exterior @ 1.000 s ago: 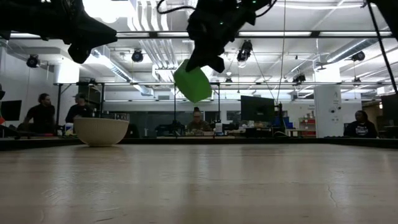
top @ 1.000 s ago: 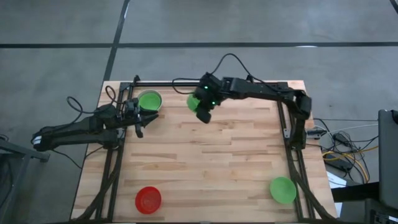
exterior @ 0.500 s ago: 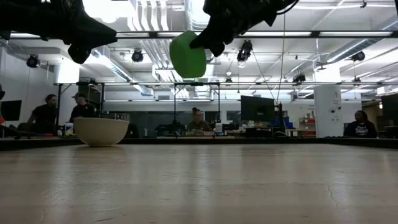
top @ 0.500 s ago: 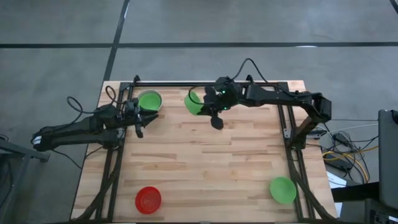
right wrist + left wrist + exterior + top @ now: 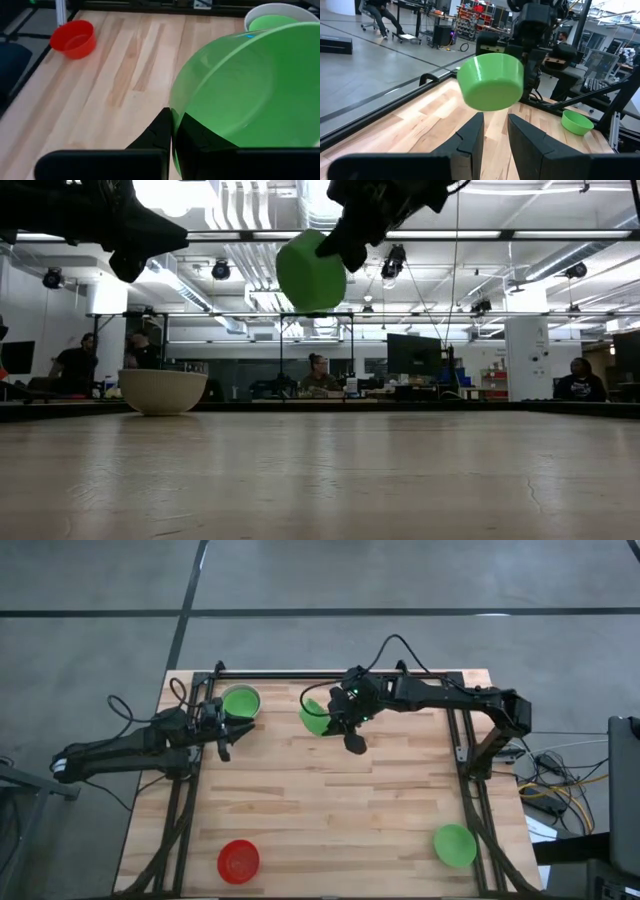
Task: Nest bowls inside each other
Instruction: Stack the top green bowl on the stacked green bowl
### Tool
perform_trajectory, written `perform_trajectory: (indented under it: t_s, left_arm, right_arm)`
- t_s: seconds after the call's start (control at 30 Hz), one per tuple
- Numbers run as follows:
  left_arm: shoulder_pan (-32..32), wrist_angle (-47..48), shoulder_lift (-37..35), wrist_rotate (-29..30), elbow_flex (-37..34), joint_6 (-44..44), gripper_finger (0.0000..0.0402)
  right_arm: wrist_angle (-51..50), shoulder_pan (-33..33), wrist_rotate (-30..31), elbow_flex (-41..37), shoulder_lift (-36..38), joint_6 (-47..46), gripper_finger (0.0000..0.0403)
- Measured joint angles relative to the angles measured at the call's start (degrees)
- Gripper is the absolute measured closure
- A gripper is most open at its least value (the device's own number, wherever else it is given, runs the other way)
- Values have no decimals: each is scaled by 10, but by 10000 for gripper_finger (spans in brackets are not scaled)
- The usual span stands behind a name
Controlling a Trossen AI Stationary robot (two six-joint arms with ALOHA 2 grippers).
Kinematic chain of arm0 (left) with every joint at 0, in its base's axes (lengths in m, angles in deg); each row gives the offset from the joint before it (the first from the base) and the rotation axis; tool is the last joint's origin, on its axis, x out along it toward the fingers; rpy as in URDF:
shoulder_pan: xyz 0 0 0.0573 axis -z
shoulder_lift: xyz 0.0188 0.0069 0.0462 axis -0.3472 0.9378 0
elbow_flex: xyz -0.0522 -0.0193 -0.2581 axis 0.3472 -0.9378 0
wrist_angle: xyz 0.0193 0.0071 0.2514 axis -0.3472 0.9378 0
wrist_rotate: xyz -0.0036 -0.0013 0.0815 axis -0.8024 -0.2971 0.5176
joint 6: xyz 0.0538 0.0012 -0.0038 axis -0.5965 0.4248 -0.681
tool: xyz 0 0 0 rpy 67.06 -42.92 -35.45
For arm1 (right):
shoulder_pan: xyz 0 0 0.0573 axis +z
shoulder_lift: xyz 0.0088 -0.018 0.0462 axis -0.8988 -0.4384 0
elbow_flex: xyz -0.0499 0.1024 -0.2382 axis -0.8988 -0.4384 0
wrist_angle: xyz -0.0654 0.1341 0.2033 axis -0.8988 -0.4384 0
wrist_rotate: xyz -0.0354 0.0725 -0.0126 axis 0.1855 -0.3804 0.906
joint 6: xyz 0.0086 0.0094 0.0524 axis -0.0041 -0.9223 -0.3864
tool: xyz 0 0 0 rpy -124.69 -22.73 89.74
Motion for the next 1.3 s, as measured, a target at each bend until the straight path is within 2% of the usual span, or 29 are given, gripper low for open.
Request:
perform_trajectory:
  t_s: [0.2,0.37,0.43,0.5,0.57,0.77,0.9,1.07,1.3]
  left_arm:
    - [0,0,0,0,0,0,310]
    - [0,0,0,0,0,0,310]
    - [0,0,0,0,0,0,310]
    - [0,0,0,0,0,0,310]
    - [0,0,0,0,0,0,310]
    - [0,0,0,0,0,0,310]
    - [0,0,0,0,0,0,310]
    - [0,0,0,0,0,0,310]
    - [0,0,0,0,0,0,310]
  right_arm:
    - [-16,-1,54,28,-1,-145,394]
    - [-87,1,61,56,-1,-172,394]
    - [-102,1,63,58,-1,-210,394]
    - [-106,1,64,58,-1,-203,394]
    - [-106,1,59,58,-2,-147,394]
    - [-105,20,29,55,-4,113,394]
    - [-107,19,30,46,-4,204,394]
    - [-156,20,48,42,-4,322,394]
    - [-191,19,80,42,-4,432,394]
